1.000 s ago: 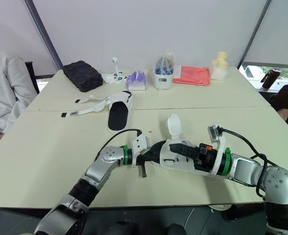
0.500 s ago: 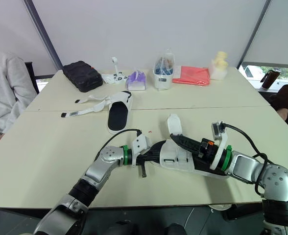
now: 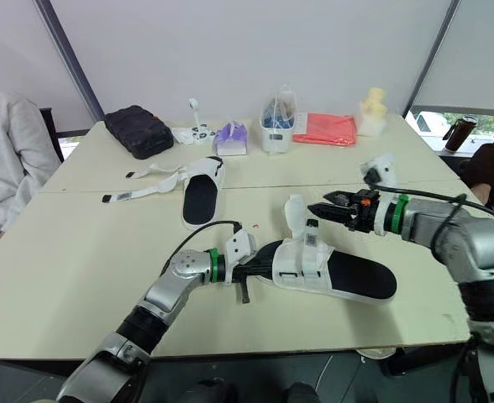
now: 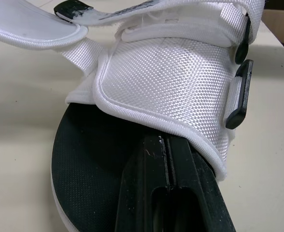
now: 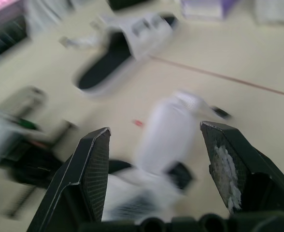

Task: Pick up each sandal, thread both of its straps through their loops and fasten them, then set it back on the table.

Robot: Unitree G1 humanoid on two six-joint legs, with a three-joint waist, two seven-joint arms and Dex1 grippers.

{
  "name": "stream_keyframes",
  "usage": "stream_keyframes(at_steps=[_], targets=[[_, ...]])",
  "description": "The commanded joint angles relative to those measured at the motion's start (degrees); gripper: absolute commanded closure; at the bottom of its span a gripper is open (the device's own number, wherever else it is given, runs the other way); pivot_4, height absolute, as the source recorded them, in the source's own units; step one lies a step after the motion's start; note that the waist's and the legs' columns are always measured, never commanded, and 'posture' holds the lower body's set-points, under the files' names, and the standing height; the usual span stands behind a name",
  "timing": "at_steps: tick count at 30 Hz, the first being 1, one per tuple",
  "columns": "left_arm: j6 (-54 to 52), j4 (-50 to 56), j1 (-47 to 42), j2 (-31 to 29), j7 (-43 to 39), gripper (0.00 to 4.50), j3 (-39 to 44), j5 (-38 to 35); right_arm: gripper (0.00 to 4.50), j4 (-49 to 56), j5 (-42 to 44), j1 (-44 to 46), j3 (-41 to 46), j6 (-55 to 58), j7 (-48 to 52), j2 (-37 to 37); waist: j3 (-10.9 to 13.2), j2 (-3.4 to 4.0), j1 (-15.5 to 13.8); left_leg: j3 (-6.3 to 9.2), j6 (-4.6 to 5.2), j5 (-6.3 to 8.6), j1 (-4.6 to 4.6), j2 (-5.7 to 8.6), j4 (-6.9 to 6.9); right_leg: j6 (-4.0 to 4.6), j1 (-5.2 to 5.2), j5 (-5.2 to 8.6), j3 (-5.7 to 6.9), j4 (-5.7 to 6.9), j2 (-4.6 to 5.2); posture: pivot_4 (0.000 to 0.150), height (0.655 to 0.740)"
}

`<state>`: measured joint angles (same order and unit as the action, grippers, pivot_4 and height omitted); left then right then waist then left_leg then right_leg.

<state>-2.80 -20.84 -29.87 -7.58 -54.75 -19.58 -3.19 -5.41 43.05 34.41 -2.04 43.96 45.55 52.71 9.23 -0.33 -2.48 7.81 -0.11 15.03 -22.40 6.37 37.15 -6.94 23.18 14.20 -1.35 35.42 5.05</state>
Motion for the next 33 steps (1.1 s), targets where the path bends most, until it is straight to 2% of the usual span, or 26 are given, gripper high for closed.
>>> stream_keyframes(at_steps=[1,5,13,16,19,21,25,33], targets=[[-0.55,-2.56,0.82,0.47,0.4,4.5,-2.05,1.63,1.33,-7.39,-4.37,4.07,-1.74,-1.08,6.75,-1.79,0.0,0.0,0.02,0.01,0.0,0.0,0.0,0.01,0.0,0.0,0.01,0.0,0.0,0.0,0.01,0.15,0.74],[-0.64,-2.09,1.26,0.34,0.9,4.5,-1.72,1.63,1.33,-14.22,-6.33,6.61,-1.77,0.64,11.6,-3.91,0.0,0.0,0.0,0.01,0.0,0.0,-0.01,0.01,-0.02,0.0,0.03,-0.02,-0.03,0.0,0.04,0.15,0.74],[-1.07,-1.3,1.82,-0.12,1.43,4.5,-1.61,1.45,1.33,-16.65,-10.11,6.48,-1.31,1.7,15.89,-5.88,-0.01,0.02,0.15,0.02,-0.01,0.01,-0.01,0.02,-0.03,0.0,0.05,-0.02,-0.04,0.02,0.12,0.15,0.74],[-1.1,-1.26,1.95,-0.29,1.5,4.5,-1.59,1.45,2.12,-17.18,-9.36,6.5,0.88,3.48,15.93,-7.4,-0.01,0.02,0.15,0.02,-0.01,0.01,-0.01,0.02,-0.03,0.0,0.06,-0.02,-0.05,0.03,0.12,0.15,0.74],[-1.1,-1.24,1.95,-0.34,1.53,4.5,-1.64,1.45,3.78,-16.99,-10.42,6.16,1.17,3.57,16.13,-8.14,-0.01,0.03,0.14,0.02,-0.01,0.01,-0.01,0.02,-0.03,0.0,0.06,-0.02,-0.05,0.02,0.12,0.15,0.74],[-1.09,-1.27,1.91,-0.37,1.53,4.5,-1.66,1.47,4.42,-16.63,-10.87,5.8,1.37,3.59,16.09,-8.46,-0.01,0.03,0.16,0.02,-0.01,0.01,-0.01,0.02,-0.04,0.0,0.07,-0.02,-0.05,0.03,0.12,0.15,0.74],[-1.06,-1.34,1.87,-0.42,1.53,4.5,-1.67,1.51,4.42,-15.32,-9.33,5.18,4.21,5.54,16.59,-7.93,-0.01,0.03,0.13,0.03,-0.01,0.01,-0.01,0.02,-0.04,0.0,0.07,-0.03,-0.05,0.03,0.12,0.15,0.74],[-1.11,-1.49,1.92,-0.38,1.35,4.5,-1.73,1.4,4.42,-10.07,-0.55,3.04,15.63,13.63,16.94,-6.61,-0.02,0.04,0.14,0.03,-0.01,0.01,-0.02,0.02,-0.05,0.0,0.07,-0.03,-0.05,0.03,0.14,0.15,0.74]])
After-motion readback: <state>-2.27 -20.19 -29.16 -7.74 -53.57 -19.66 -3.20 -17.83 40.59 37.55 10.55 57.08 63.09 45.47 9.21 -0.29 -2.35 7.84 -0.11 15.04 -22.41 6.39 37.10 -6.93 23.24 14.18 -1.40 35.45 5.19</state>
